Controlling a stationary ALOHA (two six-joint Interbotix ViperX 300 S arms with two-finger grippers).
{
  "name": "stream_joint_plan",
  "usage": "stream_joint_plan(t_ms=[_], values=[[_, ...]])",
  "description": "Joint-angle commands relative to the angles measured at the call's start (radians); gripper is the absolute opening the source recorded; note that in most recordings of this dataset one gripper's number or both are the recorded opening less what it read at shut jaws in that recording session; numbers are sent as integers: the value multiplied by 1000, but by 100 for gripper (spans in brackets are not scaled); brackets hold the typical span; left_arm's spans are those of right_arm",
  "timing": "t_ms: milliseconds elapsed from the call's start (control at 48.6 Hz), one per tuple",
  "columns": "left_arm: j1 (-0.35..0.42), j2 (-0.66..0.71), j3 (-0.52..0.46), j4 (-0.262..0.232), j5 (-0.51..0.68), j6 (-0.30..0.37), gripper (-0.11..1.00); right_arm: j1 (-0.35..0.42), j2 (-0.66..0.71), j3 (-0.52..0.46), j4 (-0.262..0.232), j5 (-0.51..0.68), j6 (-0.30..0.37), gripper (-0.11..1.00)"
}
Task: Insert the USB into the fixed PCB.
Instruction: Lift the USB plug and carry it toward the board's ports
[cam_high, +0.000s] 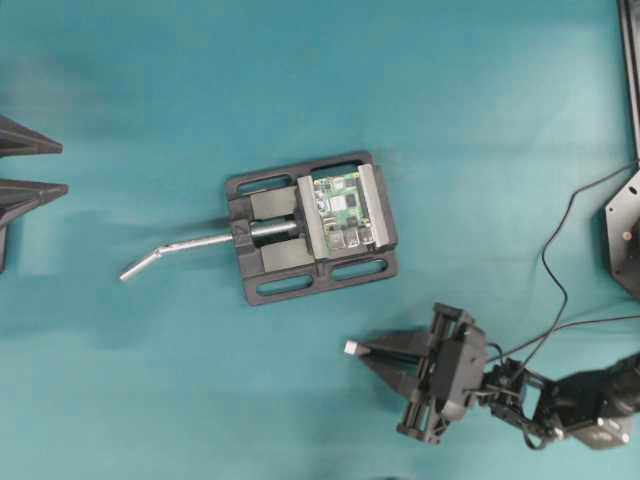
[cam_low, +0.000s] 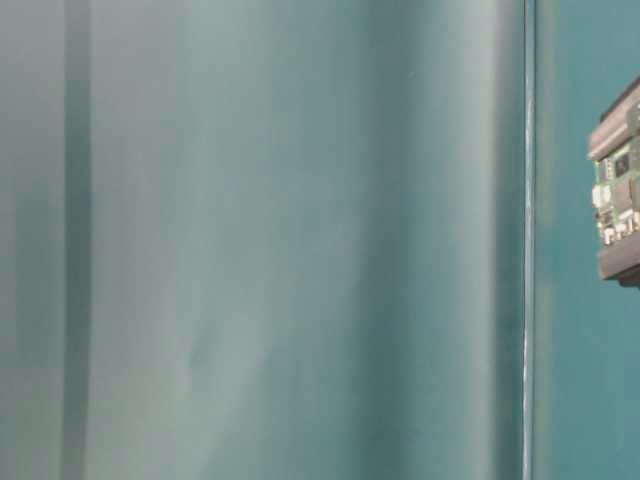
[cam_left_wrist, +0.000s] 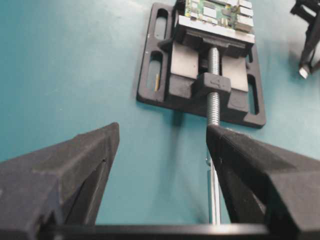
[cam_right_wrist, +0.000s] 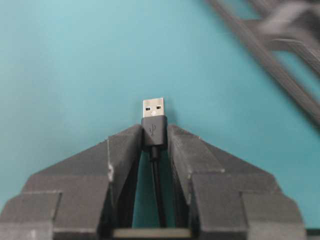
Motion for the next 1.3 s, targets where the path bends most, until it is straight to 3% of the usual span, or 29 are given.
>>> stream_joint_plan(t_ms=[0, 62, 164, 370, 555, 637, 1275], values=[[2, 8, -11, 5, -3, -6, 74, 38, -31, -38, 133, -95, -25, 21], [3, 6, -11, 5, -3, -6, 74, 57, -31, -64, 233, -152, -60, 22], [2, 8, -11, 5, -3, -6, 74, 71, -26, -109, 336, -218, -110, 21], [2, 8, -12, 5, -3, -6, 74, 71, 15, -212, 419, -341, -173, 21], [3, 8, -12, 5, -3, -6, 74, 67, 75, -282, 508, -440, -186, 21], [3, 8, -11, 5, -3, -6, 74, 63, 97, -308, 529, -466, -186, 21], [3, 8, -11, 5, -3, -6, 74, -5, 187, -436, 538, -621, -160, 21]])
